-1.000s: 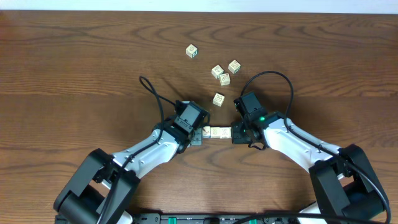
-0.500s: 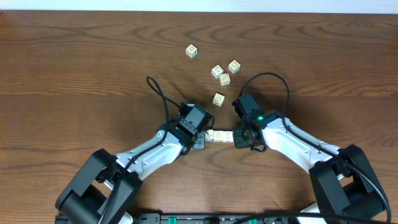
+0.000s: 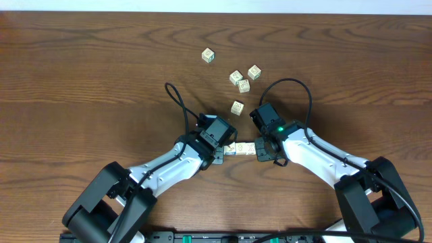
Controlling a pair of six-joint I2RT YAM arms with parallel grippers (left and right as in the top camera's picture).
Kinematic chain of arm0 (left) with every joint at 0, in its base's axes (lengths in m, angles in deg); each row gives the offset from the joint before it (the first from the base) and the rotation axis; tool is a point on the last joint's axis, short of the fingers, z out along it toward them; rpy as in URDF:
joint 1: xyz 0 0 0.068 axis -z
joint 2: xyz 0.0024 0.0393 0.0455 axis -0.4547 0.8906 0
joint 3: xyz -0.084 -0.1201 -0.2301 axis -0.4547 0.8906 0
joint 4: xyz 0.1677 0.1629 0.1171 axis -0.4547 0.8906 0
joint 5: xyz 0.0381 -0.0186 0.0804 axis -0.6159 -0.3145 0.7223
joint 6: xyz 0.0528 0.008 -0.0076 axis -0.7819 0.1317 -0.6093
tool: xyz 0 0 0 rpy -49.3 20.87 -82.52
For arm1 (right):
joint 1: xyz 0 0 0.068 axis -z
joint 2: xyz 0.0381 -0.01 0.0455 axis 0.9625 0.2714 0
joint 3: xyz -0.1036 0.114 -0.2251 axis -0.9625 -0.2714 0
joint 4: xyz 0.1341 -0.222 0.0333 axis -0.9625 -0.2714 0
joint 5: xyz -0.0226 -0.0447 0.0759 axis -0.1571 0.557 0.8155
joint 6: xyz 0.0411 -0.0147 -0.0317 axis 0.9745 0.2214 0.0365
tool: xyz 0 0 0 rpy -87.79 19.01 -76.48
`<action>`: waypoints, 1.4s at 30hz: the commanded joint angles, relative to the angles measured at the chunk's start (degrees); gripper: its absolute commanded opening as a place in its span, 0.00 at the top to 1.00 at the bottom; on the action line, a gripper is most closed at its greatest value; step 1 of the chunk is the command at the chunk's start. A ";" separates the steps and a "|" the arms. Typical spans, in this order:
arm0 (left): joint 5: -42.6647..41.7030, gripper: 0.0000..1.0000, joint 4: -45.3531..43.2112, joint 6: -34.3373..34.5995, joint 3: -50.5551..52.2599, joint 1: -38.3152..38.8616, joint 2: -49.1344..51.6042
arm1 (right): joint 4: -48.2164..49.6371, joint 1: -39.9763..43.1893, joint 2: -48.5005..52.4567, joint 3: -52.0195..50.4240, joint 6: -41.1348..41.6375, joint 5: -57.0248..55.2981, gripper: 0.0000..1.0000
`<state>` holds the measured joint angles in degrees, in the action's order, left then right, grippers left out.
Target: Lift 5 blocks
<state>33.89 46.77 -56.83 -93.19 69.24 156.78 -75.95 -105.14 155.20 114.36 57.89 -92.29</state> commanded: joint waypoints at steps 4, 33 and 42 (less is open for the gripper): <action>-12.04 0.66 -2.40 -3.21 -3.26 3.08 1.66 | 2.64 -0.83 2.51 2.23 -2.12 15.41 0.89; -12.02 0.57 4.44 -6.82 -3.23 -9.62 -2.93 | -8.35 8.20 2.23 9.75 -8.59 6.36 0.74; 3.78 0.53 3.61 -6.84 -3.26 -10.93 -3.08 | -8.24 8.74 2.21 9.75 -3.34 -10.93 0.59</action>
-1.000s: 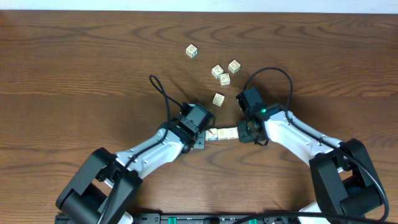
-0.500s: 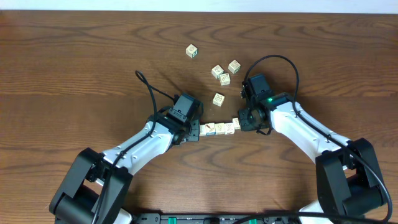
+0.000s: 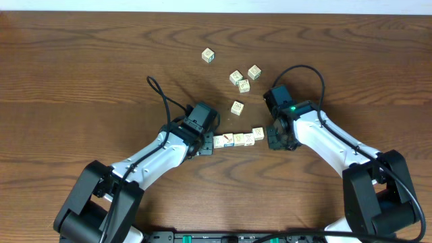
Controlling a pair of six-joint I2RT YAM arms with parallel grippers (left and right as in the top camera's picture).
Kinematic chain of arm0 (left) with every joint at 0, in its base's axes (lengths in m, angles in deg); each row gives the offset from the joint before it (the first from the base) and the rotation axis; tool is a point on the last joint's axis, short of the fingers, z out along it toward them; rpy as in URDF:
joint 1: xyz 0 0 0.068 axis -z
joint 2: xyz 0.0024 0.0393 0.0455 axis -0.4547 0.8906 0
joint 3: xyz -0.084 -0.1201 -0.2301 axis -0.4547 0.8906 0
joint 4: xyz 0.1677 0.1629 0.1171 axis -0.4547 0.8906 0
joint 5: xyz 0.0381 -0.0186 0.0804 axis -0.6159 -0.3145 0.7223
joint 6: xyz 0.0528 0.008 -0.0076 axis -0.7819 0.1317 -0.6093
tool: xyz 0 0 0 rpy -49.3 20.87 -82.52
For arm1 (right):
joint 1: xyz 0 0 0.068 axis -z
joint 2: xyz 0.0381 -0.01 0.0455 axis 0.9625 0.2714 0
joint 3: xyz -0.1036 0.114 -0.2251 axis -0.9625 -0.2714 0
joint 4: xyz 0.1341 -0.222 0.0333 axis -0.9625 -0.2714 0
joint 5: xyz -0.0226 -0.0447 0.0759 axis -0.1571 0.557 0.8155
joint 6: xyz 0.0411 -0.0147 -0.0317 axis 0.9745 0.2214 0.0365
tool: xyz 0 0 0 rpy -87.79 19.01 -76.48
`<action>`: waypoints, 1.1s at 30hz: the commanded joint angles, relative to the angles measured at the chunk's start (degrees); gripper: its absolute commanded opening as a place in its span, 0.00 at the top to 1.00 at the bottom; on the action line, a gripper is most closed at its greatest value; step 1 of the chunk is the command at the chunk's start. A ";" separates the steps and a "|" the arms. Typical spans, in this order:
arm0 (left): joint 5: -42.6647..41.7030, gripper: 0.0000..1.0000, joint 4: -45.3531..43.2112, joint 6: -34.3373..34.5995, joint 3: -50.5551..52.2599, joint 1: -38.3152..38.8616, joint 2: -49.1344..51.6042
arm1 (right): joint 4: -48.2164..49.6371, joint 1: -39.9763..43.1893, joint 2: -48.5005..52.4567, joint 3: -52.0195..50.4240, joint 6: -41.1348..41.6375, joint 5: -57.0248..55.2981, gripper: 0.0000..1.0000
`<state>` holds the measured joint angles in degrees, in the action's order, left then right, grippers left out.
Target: Lift 5 blocks
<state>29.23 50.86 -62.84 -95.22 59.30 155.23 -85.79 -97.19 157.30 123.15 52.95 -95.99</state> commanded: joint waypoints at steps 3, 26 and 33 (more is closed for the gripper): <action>8.52 0.51 -5.53 -2.84 -1.53 -3.96 -3.04 | 9.77 1.99 0.13 0.96 -2.03 -7.28 0.46; 8.68 0.22 -12.11 -15.58 -3.13 -7.87 -26.69 | 32.57 2.97 0.13 0.96 -6.67 -7.89 0.01; 15.08 0.22 -13.42 -22.08 -3.13 -9.18 -27.80 | 32.57 2.97 0.13 0.96 -6.64 -7.89 0.01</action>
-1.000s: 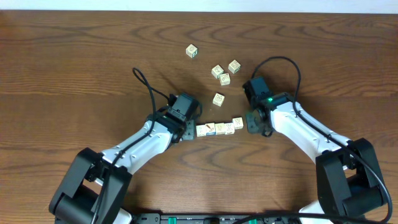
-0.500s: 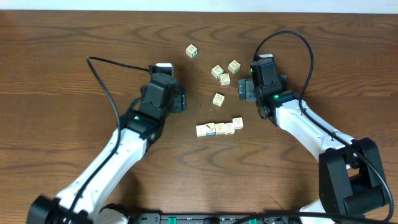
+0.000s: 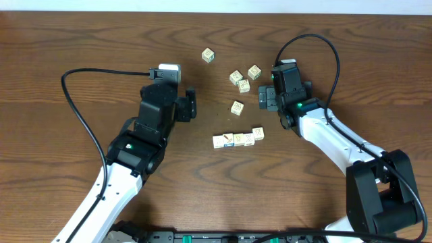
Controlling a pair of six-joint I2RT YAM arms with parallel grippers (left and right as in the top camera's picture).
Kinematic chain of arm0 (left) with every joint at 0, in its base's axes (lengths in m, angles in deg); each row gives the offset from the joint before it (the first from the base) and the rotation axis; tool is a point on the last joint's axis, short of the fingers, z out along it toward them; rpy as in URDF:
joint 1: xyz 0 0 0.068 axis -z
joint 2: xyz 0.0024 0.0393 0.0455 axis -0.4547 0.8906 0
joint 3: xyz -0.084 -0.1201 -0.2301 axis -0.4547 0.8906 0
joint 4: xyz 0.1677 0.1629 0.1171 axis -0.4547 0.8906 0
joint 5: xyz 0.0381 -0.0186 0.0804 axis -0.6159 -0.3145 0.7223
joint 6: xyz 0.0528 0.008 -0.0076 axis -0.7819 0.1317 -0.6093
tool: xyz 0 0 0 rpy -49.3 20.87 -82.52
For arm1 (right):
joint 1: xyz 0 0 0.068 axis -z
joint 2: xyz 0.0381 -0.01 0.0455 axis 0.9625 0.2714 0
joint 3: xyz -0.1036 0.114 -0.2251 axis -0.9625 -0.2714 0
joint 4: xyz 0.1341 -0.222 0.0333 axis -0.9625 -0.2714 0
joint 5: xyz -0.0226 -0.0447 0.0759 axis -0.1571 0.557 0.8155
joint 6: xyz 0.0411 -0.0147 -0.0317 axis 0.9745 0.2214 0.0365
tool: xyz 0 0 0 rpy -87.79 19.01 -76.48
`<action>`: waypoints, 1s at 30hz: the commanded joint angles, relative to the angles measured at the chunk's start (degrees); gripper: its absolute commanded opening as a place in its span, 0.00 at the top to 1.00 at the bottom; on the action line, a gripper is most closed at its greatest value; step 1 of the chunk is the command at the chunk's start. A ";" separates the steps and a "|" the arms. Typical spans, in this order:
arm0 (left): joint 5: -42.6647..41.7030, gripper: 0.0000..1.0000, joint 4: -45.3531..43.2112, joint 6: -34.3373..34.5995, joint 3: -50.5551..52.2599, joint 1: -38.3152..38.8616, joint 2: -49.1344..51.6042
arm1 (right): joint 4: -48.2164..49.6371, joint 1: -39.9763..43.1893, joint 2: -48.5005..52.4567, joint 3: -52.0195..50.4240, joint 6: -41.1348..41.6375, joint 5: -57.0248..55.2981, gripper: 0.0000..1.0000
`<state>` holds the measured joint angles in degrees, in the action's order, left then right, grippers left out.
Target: Lift 5 blocks
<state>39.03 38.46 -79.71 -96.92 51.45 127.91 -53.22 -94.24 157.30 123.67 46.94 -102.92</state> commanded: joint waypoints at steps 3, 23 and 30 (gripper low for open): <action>2.62 0.22 -4.72 -5.92 -1.42 -6.45 -1.25 | 0.00 0.02 0.13 0.44 -0.63 -0.96 0.01; -11.56 0.22 -17.40 -10.91 23.82 -18.97 -40.94 | 0.00 0.02 0.13 0.44 -0.66 -0.96 0.01; -8.20 0.22 -26.12 -10.71 38.27 -18.99 -54.99 | 0.00 0.02 0.13 0.44 -0.63 -0.96 0.01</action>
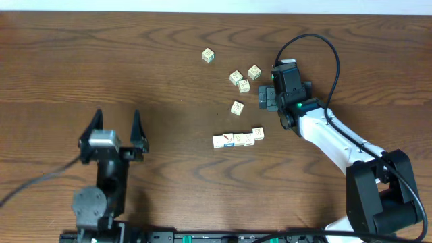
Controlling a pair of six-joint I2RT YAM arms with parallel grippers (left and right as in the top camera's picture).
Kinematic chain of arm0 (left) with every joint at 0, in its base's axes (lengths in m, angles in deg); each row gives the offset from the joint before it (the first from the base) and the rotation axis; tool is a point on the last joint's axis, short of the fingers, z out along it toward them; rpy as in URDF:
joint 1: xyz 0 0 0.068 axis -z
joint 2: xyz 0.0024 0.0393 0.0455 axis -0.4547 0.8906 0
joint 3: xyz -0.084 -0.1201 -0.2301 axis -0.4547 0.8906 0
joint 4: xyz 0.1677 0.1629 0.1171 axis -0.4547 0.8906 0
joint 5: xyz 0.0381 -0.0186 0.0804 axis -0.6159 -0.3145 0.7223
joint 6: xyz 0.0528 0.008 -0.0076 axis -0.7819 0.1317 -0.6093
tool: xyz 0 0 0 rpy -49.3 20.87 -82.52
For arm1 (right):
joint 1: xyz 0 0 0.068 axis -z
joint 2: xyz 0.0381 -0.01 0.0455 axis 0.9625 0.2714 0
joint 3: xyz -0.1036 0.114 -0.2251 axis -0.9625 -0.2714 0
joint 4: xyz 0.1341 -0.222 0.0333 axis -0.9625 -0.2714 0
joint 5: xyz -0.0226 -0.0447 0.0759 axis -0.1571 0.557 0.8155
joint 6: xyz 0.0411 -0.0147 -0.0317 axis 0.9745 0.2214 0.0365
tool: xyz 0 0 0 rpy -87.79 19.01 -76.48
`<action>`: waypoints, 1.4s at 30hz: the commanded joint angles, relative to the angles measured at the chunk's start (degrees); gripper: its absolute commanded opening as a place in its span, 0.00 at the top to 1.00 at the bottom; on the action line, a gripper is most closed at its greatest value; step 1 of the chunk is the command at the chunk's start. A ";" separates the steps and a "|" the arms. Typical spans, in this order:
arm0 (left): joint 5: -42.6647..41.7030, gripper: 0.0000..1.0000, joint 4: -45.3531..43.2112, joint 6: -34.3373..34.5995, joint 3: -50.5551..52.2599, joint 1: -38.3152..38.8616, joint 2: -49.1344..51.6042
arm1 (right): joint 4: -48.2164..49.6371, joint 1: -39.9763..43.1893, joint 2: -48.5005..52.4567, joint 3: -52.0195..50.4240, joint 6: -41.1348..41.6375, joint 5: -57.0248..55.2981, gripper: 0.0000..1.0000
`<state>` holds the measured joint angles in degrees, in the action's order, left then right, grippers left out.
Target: Lift 5 blocks
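Five small wooden blocks lie in a slightly bent row [239, 139] on the table, with the right-end block [258, 133] set a little higher. Several loose blocks lie beyond: one [237, 107] just above the row, a cluster of three [244, 86] and a lone one [208, 55]. My right gripper [262, 98] hovers right of the cluster, pointing left, apparently open with nothing in it. My left gripper [117, 116] is far left near the front edge, fingers wide open, nothing between them.
The wooden table [81, 61] stretches wide on the left and at the back. The right arm's black cable [317, 42] loops above its wrist. The left arm's base [94, 202] sits at the front edge.
My left arm has drawn back from the middle left of the table to the front edge, its gripper open and pointing away. The right arm and all blocks are where they were.
First both grippers pressed on the two ends of a short row of blocks at the front centre. Then they stood just off the ends of a longer row on the table. Then both arms were away from it, and now the left is at its base.
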<state>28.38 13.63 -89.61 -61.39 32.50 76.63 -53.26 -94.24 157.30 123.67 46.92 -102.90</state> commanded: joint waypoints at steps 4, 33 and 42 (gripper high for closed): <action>5.70 0.22 -1.01 -0.79 7.41 -0.04 -9.31 | 0.04 0.02 0.13 0.44 -0.61 -0.98 0.01; 9.33 0.22 19.61 9.16 14.43 -1.20 -15.89 | 0.04 0.02 0.13 0.44 -0.61 -0.98 0.01; 9.33 0.21 19.61 9.16 14.43 -1.20 -15.76 | 0.04 0.02 0.13 0.44 -0.63 -0.98 0.01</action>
<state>36.49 30.01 -81.31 -47.40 31.58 61.22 -53.26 -94.24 157.30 123.67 46.92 -102.92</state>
